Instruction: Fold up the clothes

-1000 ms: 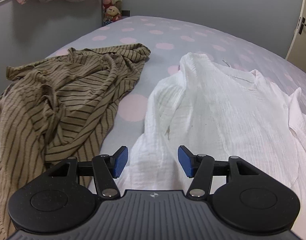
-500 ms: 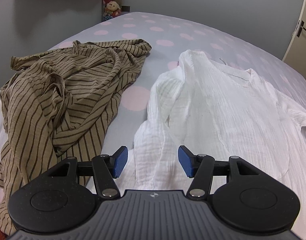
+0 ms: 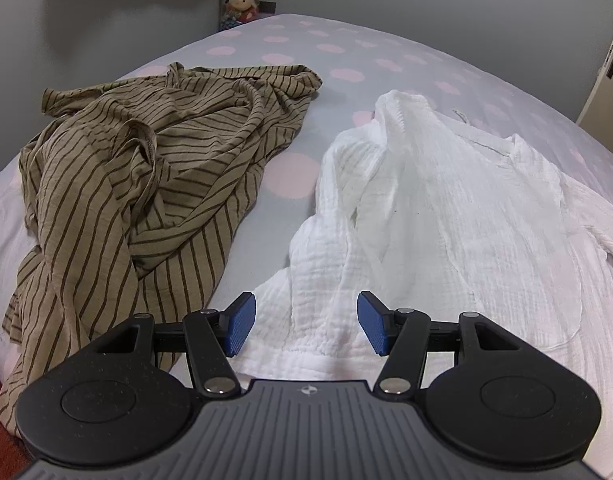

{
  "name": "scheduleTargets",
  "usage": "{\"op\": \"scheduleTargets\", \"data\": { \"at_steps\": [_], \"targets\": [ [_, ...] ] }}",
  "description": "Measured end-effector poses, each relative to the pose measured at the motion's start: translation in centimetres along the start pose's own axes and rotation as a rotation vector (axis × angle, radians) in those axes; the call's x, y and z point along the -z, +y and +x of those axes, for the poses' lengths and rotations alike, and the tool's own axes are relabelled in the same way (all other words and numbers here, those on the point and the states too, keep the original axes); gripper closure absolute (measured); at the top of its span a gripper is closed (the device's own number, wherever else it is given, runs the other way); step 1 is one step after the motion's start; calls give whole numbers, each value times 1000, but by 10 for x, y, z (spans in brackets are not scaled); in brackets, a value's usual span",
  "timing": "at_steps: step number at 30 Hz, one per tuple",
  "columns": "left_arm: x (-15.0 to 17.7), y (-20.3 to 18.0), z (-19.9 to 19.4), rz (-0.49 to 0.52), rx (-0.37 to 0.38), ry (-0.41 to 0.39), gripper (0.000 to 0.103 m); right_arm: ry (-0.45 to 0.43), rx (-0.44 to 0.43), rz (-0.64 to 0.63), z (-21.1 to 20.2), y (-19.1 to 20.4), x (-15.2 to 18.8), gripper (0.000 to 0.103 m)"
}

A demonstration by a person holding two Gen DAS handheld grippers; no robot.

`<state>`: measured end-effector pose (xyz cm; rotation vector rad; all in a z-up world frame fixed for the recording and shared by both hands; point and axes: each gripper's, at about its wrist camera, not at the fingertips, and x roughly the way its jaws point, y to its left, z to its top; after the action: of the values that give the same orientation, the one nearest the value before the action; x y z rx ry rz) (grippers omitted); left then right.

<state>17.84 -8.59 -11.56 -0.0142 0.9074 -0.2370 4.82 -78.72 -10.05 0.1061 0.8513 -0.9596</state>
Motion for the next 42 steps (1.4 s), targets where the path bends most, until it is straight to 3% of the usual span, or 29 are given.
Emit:
{"op": "scheduleTargets", "data": {
  "at_steps": [19,23,32,42],
  "targets": [
    [-10,-16,26,24,0,77,48,-6,118,-113,86,32,-43,94],
    [-7,-15,29,1,19,78,48,24,106,-99,85,32,-41,80],
    [11,-27,16,43,72,34,48,-13,-162,17,-10,44,30,70],
    [39,-52,21,209,-4,18,47,-52,-444,147,-110,71,124,57]
  ]
}}
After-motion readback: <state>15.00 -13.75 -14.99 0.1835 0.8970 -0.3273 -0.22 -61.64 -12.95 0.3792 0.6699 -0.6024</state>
